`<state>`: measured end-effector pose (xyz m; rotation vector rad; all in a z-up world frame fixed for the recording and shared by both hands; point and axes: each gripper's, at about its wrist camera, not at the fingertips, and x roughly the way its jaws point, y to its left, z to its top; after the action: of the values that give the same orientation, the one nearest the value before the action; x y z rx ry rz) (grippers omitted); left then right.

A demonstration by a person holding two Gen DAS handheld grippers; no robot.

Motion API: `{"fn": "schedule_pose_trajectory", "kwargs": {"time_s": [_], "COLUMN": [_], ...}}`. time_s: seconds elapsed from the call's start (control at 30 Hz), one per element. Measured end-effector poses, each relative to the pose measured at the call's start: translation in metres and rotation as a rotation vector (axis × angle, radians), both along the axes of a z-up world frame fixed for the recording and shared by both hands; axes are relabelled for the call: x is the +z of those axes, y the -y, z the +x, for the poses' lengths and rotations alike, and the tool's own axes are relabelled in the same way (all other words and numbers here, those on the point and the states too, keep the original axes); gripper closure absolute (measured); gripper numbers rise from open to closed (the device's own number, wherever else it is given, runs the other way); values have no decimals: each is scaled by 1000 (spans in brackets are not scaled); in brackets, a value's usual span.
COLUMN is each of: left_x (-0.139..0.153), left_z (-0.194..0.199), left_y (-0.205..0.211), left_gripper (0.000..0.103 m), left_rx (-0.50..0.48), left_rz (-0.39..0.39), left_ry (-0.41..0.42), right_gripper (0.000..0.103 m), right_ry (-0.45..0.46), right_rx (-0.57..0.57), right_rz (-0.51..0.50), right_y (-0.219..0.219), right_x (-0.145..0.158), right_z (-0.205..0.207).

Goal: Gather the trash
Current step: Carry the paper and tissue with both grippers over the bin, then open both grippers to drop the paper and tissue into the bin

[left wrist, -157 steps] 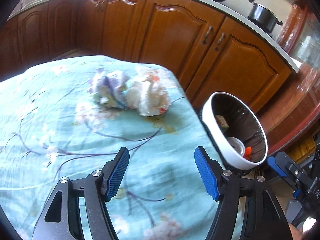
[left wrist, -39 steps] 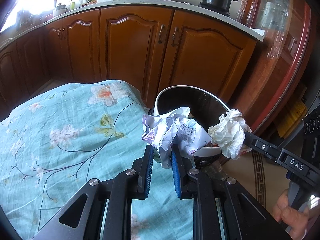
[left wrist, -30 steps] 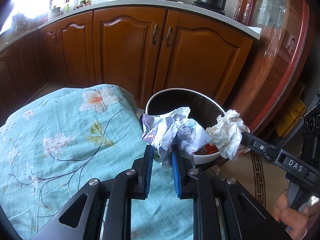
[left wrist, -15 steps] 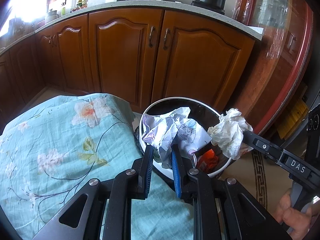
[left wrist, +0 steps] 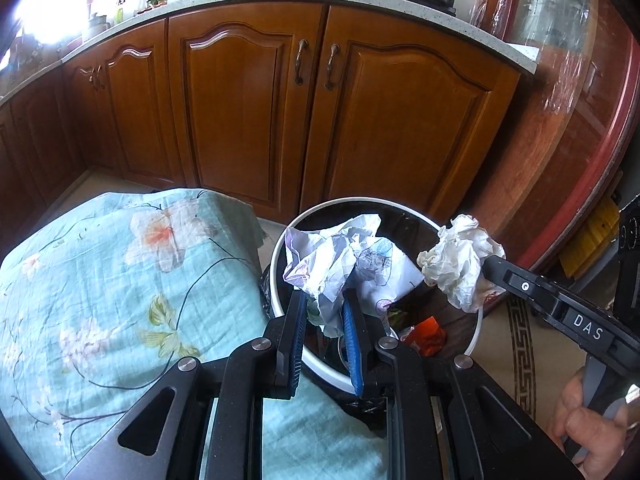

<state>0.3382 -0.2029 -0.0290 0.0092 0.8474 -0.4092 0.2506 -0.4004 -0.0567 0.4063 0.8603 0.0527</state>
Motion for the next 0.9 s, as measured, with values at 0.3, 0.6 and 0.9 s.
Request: {"fn": "schedule_pose_trajectory", "kwargs": {"time_s": [0.3,0.6,0.9], "left_x": [-9,-11,1], "left_z": [23,27,8], "left_y": [19,21,-2], "left_gripper": [85,61,53], "left_rx": [-20,-12,25], "left_rz": [47,41,-10], "left_ry": [-27,-39,-13], "right_gripper": [86,49,36], "right_ry": [-53,-60,-25], "right_rx": [17,-4,-12], "right_rz": [-40,-13,25], "right_y": [-2,6,2], "right_x": [-11,-13,-2], "right_z": [18,22,8]}}
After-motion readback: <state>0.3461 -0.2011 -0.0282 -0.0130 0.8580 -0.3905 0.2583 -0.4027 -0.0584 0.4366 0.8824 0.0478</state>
